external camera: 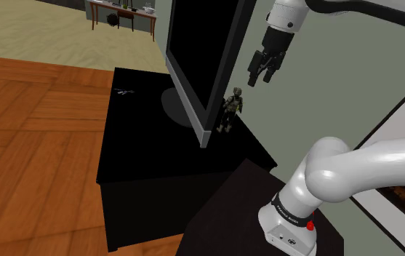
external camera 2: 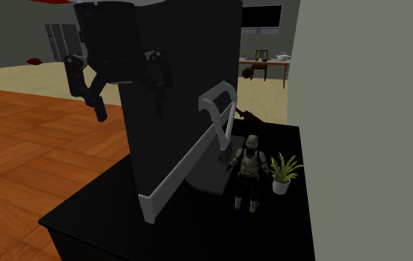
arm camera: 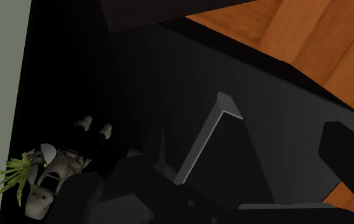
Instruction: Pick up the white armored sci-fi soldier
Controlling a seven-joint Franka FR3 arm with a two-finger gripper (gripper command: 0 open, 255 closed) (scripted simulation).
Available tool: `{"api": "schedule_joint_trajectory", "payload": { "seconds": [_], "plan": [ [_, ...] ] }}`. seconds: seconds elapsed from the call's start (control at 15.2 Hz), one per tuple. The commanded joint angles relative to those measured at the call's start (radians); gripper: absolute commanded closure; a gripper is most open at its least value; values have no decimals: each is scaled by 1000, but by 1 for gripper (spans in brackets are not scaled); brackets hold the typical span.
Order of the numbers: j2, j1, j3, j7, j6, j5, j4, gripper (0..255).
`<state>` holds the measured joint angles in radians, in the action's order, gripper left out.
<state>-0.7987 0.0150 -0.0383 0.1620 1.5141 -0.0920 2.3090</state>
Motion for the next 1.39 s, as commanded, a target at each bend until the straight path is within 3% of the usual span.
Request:
{"api": "schedule_joint_trajectory", "payload": {
  "seconds": [0.0, 0.73, 1.32],
  "plan": [
    [0, 0, 0, 0, 0, 0, 0, 0],
    [248, -56, -222, -160, 229, -52, -52, 0],
    [532, -72, -399, -324, 374, 19, -199, 0]
  ]
}}
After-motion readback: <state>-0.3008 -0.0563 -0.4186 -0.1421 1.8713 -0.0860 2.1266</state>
